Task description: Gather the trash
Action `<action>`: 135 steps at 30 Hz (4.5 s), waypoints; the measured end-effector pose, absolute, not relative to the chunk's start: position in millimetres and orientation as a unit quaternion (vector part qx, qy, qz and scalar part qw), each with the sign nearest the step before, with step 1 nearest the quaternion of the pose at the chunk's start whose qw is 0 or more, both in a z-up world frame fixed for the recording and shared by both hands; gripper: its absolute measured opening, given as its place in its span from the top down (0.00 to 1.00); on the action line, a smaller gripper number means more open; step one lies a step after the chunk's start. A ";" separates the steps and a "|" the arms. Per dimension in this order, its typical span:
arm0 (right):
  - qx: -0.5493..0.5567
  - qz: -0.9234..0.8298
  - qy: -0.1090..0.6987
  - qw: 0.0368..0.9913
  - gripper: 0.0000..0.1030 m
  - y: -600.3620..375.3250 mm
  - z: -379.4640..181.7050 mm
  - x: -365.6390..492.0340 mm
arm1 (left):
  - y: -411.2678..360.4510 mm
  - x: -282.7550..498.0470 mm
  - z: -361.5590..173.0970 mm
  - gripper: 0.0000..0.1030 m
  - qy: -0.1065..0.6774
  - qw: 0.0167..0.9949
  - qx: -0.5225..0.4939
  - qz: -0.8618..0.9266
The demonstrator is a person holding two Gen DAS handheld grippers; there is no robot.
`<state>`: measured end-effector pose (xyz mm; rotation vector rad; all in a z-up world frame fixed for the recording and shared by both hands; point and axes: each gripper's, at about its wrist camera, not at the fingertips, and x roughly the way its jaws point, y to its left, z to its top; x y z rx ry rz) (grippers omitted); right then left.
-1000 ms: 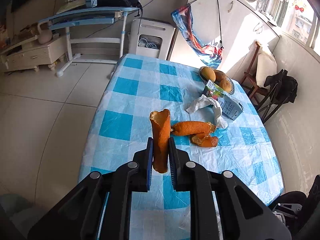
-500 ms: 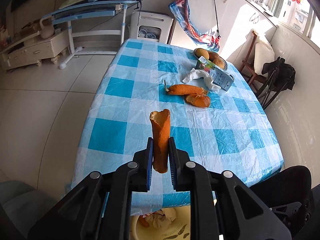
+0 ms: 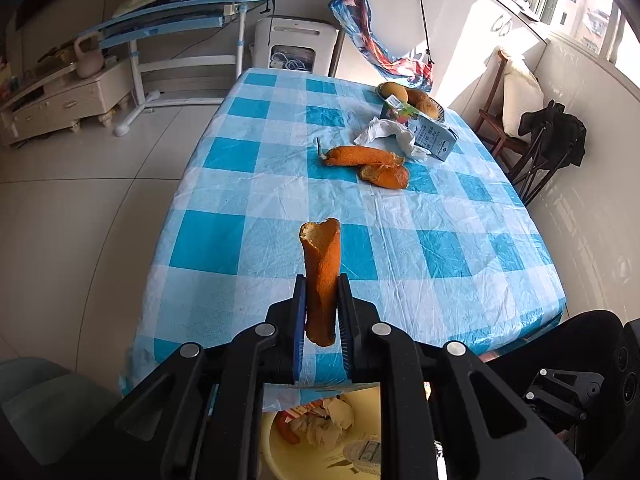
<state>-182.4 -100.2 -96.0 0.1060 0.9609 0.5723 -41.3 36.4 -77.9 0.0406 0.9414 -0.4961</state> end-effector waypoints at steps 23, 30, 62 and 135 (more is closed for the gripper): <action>0.195 0.112 0.328 0.918 0.18 -185.8 -62.9 -185.2 | 16.4 -110.9 -90.5 0.86 0.466 0.837 0.098 -0.271; 0.194 0.103 0.325 0.920 0.17 -187.3 -61.9 -187.6 | 10.4 -137.5 -100.0 0.86 0.481 0.823 0.131 -0.273; 0.153 0.072 0.334 0.927 0.15 -176.7 -61.1 -187.6 | 28.1 -95.0 -73.3 0.28 0.434 0.876 0.105 -0.183; 0.140 0.051 0.387 0.910 0.45 -234.8 -88.2 10.3 | -94.9 116.3 -121.2 0.77 0.496 0.803 0.146 -0.298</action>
